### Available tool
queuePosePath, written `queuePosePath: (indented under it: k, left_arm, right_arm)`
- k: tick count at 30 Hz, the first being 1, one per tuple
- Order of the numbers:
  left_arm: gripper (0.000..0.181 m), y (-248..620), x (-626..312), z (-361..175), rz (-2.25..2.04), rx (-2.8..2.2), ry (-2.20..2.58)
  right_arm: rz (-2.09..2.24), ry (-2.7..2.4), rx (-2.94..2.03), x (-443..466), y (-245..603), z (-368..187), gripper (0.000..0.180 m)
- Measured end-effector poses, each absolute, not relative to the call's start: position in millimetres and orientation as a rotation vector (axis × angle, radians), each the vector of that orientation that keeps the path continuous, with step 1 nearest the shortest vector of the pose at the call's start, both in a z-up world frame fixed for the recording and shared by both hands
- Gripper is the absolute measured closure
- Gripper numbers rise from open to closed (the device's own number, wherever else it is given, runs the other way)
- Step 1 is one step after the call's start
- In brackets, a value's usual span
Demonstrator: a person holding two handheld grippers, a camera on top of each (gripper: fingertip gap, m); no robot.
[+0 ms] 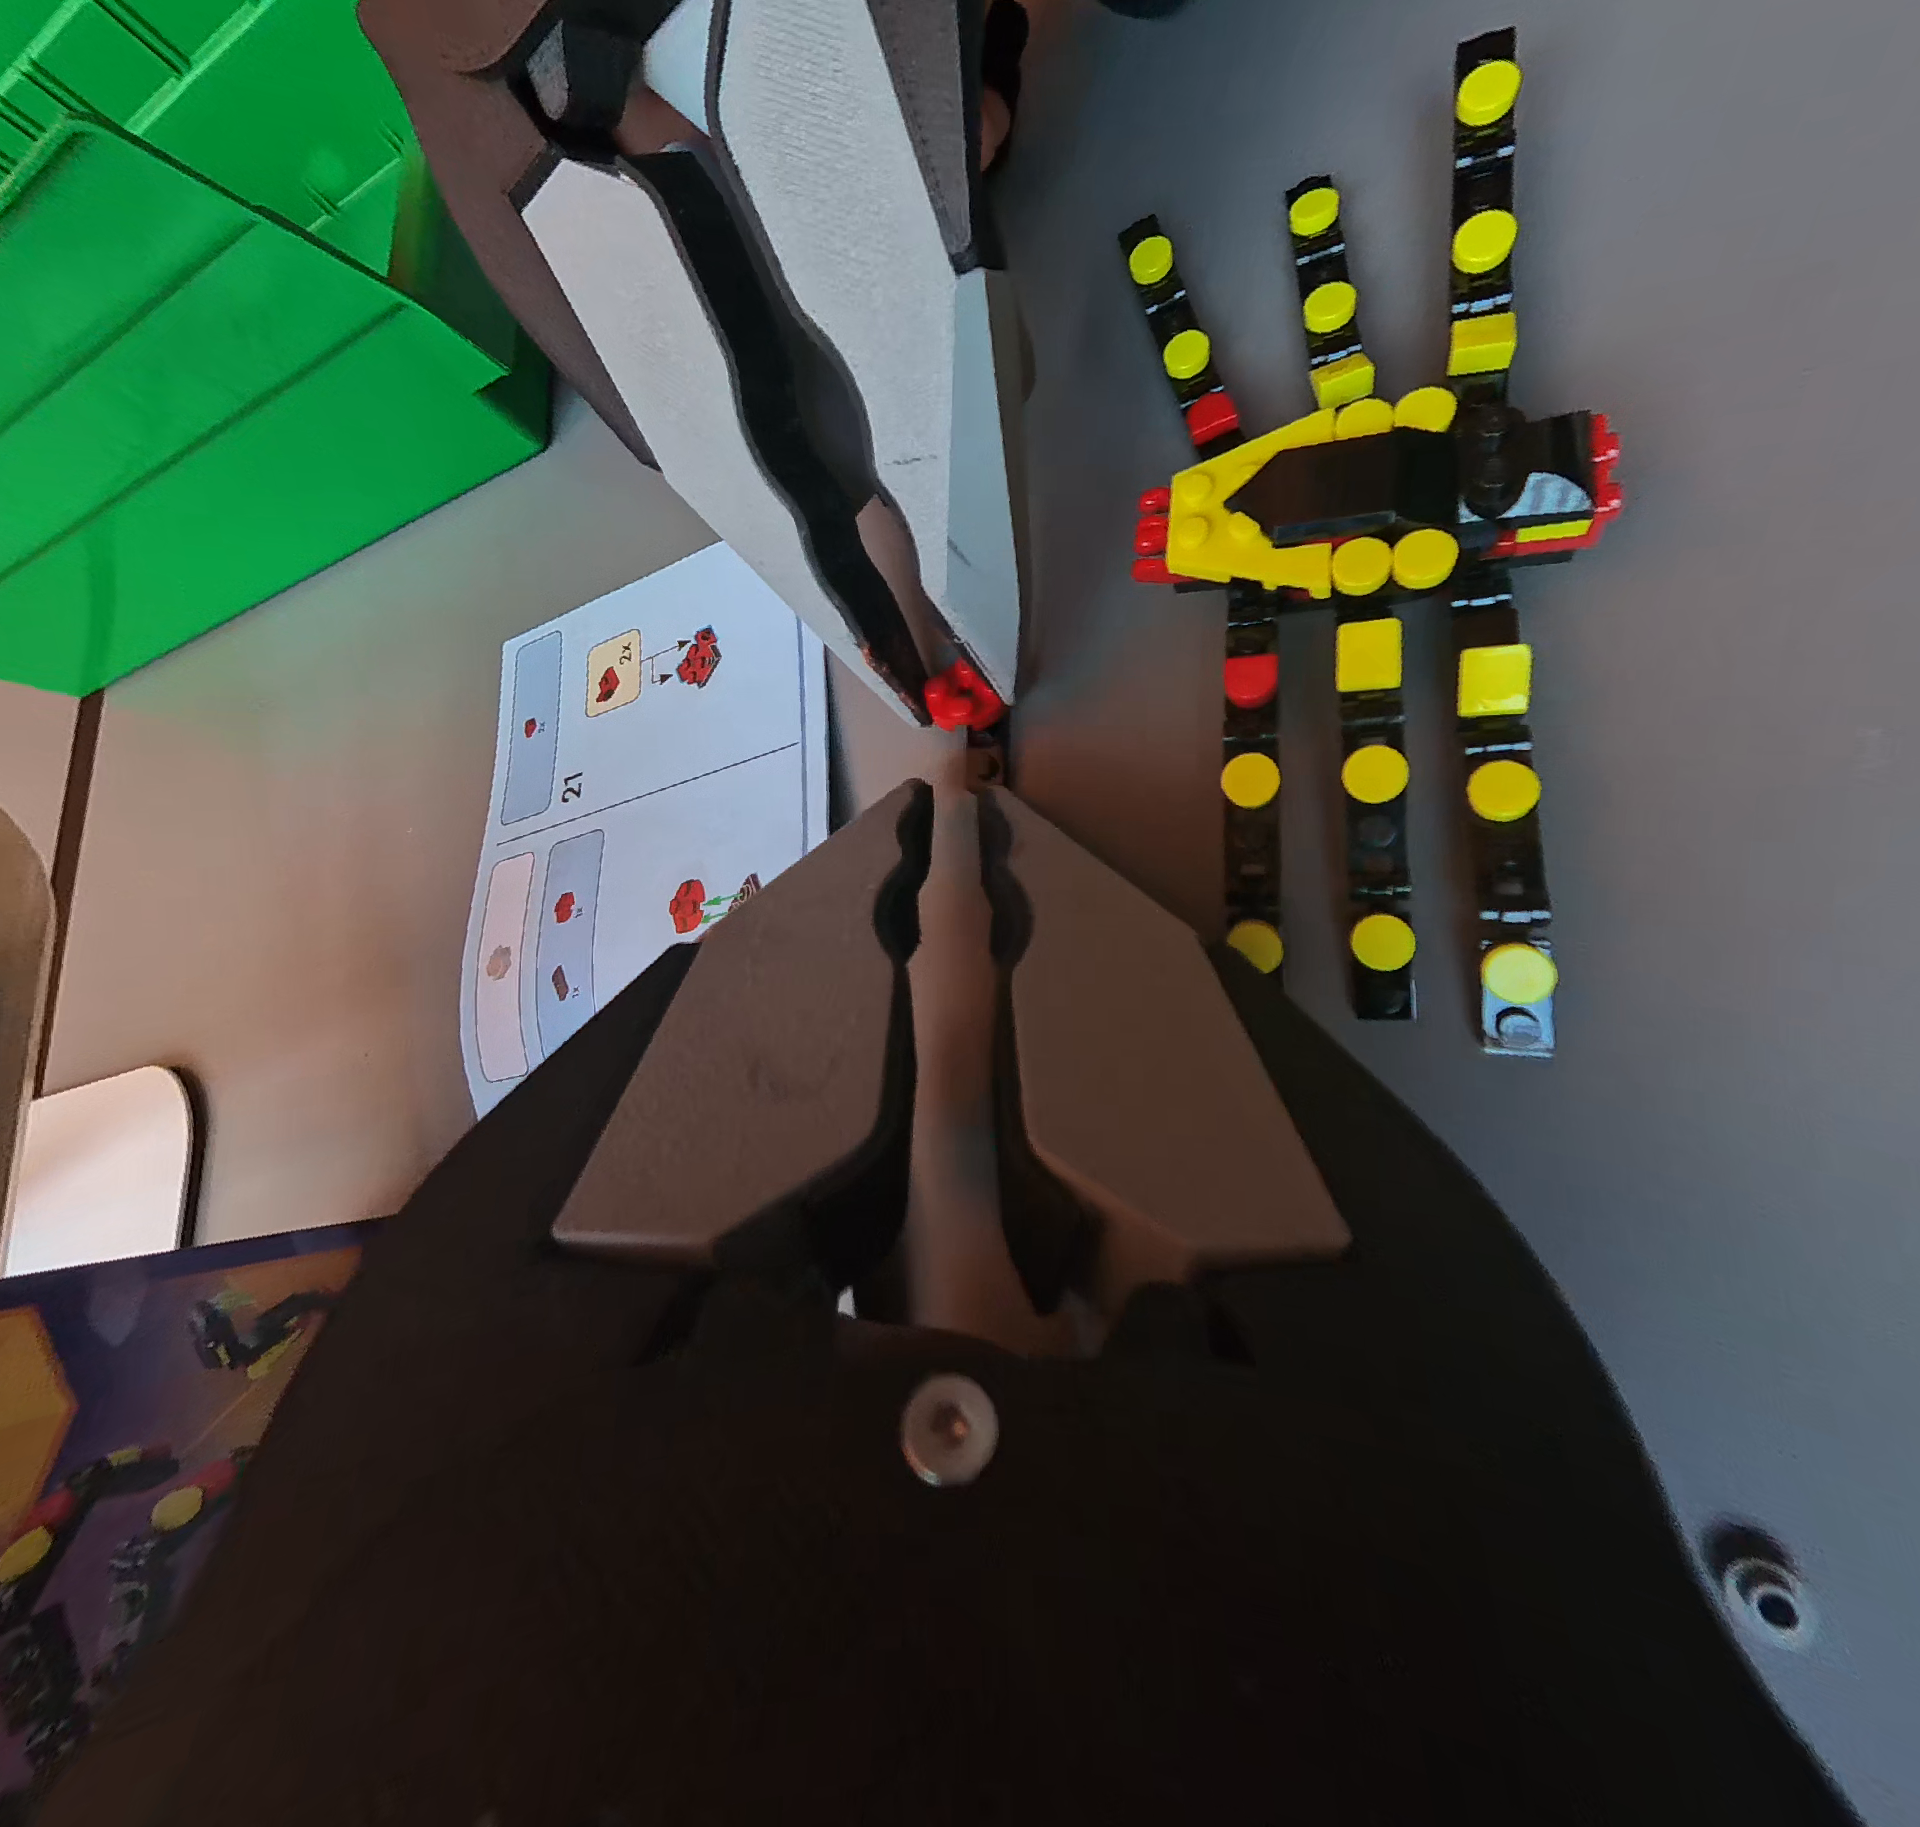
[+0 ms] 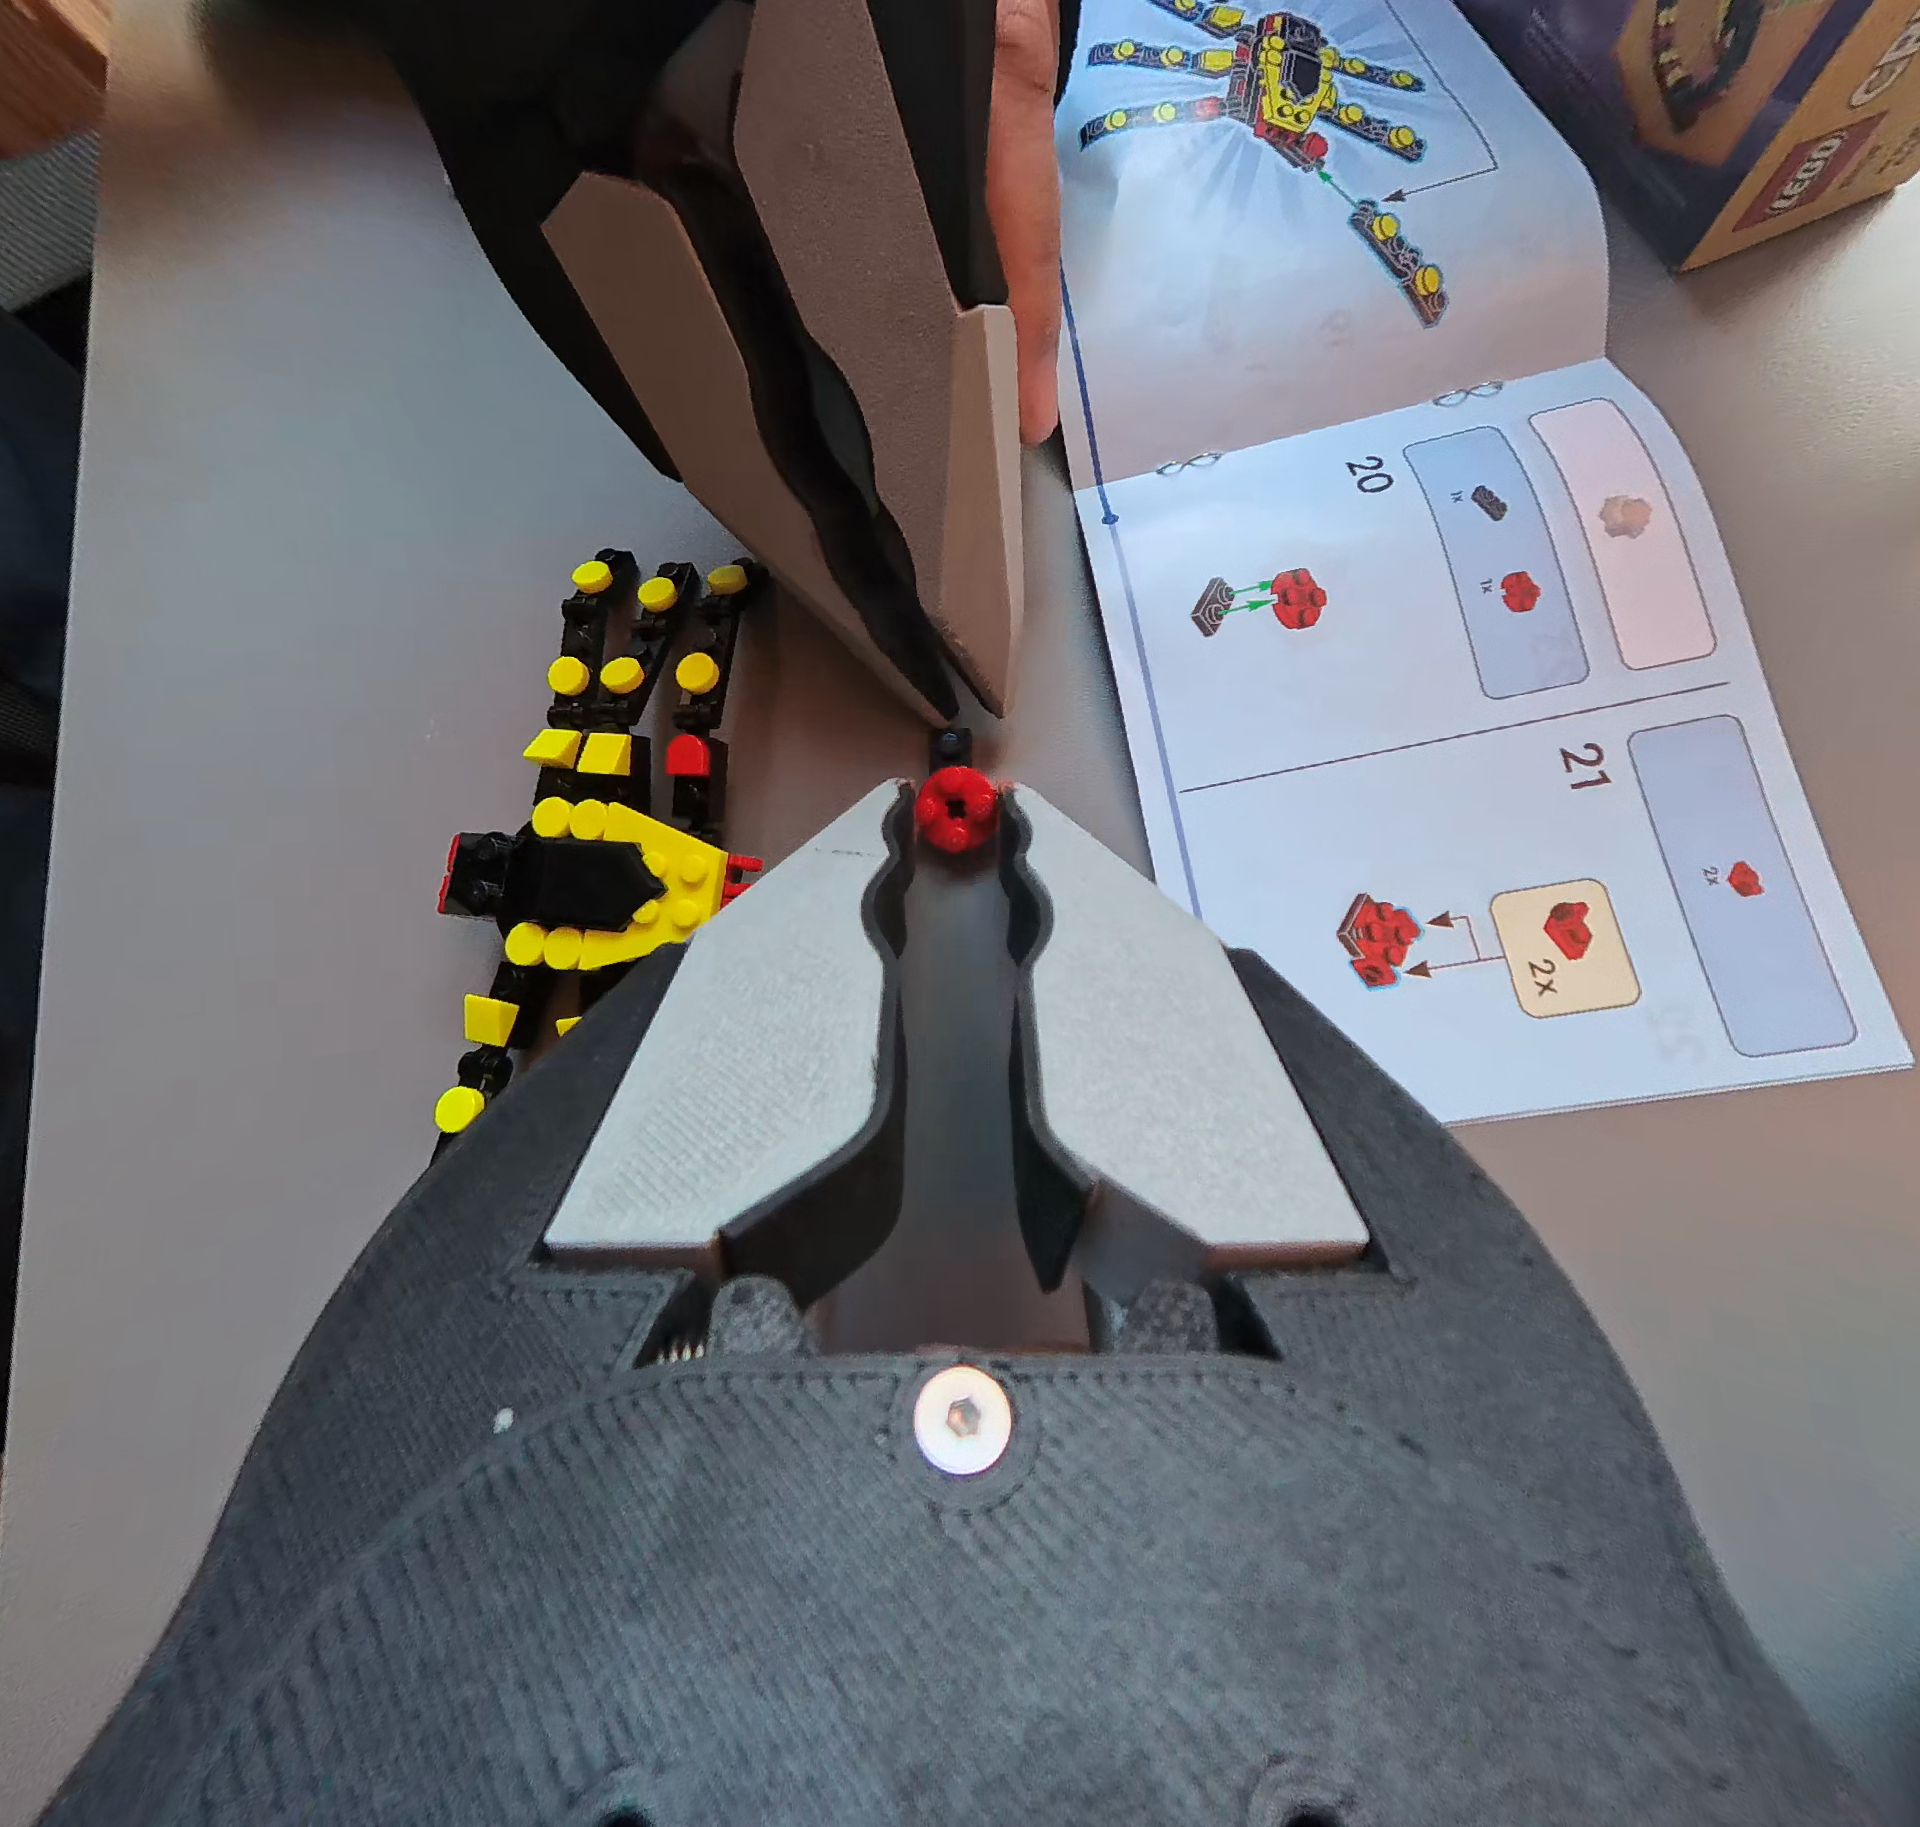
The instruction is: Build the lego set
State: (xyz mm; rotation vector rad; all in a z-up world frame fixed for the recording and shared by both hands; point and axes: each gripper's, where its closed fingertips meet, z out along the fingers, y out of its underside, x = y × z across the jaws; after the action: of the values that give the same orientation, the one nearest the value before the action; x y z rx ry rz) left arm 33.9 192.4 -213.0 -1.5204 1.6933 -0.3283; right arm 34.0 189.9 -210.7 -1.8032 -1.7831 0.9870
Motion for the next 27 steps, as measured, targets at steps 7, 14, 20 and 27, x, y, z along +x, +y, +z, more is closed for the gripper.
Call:
queuePosePath:
  k: [7,14,20,27]
  left_arm:
    - [0.161,192,35,-210,-0.338,-1.502,1.681]
    - [0.162,199,43,-180,-0.280,-1.314,1.525]
    - [0.168,189,49,-149,-0.315,-1.170,1.425]
    - [0.168,187,44,-156,-0.393,-1.286,1.432]
  right_arm:
    - [1.187,-1.683,-1.807,33,190,-194,0.167]
    - [1.601,-1.488,-1.839,33,185,-161,0.167]
    - [1.848,-1.410,-1.886,33,177,-155,0.168]
    - [1.332,-1.598,-1.715,28,180,-162,0.168]
